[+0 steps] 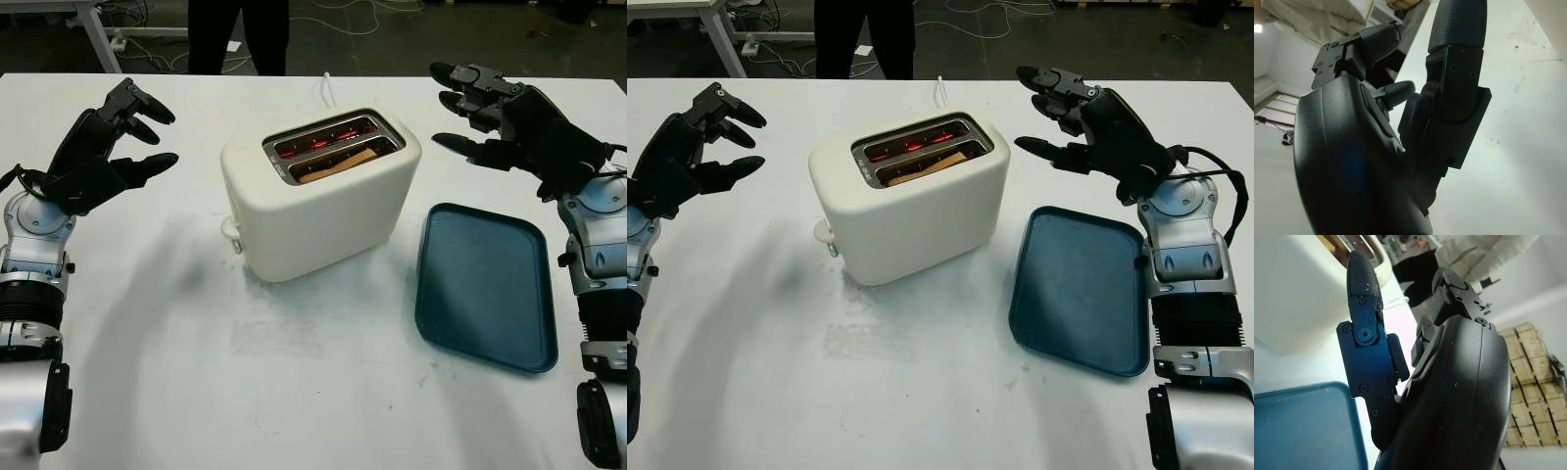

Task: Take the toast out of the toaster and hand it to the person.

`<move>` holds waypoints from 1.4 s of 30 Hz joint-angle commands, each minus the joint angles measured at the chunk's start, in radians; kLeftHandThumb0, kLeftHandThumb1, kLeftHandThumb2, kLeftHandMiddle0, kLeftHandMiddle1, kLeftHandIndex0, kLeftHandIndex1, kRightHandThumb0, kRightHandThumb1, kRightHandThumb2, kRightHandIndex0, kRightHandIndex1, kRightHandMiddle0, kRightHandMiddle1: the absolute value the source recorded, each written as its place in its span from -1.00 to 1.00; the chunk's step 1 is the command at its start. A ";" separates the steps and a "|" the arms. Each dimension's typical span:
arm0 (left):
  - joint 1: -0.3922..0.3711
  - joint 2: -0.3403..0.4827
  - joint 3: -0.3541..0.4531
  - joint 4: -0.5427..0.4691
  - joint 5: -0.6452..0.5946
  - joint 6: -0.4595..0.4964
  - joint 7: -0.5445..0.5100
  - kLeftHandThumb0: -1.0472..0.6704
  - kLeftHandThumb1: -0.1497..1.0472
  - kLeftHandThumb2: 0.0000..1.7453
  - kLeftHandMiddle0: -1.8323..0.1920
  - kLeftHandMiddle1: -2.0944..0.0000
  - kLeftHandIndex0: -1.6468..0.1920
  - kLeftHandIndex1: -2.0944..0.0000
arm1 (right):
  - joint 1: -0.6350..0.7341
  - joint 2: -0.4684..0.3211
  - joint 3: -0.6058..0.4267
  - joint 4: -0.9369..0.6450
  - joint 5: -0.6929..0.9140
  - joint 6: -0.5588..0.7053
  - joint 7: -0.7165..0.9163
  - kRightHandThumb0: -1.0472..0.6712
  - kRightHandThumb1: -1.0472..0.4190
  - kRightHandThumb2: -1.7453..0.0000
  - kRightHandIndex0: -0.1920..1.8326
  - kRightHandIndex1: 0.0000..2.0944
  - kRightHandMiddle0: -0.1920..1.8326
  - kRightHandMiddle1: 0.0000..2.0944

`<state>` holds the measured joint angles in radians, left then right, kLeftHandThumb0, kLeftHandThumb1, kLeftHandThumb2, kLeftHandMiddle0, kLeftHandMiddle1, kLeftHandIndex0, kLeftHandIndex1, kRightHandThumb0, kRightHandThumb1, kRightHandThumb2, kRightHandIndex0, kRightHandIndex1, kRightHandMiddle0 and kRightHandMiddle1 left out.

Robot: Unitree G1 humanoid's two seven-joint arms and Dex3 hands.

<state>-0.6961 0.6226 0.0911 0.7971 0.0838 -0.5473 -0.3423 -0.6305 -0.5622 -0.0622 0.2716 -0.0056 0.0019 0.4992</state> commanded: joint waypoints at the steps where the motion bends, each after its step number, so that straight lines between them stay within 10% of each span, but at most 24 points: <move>1: -0.010 0.010 0.003 -0.005 -0.003 -0.002 0.003 -1.00 0.79 -0.63 0.81 -0.58 0.79 -0.46 | 0.013 -0.004 -0.006 -0.018 0.003 0.018 -0.005 -0.60 -0.83 0.76 -0.59 -0.99 -0.57 -1.00; 42: -0.008 0.012 0.001 -0.022 0.001 0.002 0.011 -1.00 0.79 -0.61 0.81 -0.55 0.79 -0.43 | 0.009 0.000 -0.009 -0.002 0.008 -0.015 0.002 -0.57 -0.83 0.75 -0.59 -1.00 -0.56 -1.00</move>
<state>-0.6961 0.6229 0.0932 0.7805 0.0844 -0.5424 -0.3283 -0.6237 -0.5622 -0.0624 0.2698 -0.0102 0.0021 0.4978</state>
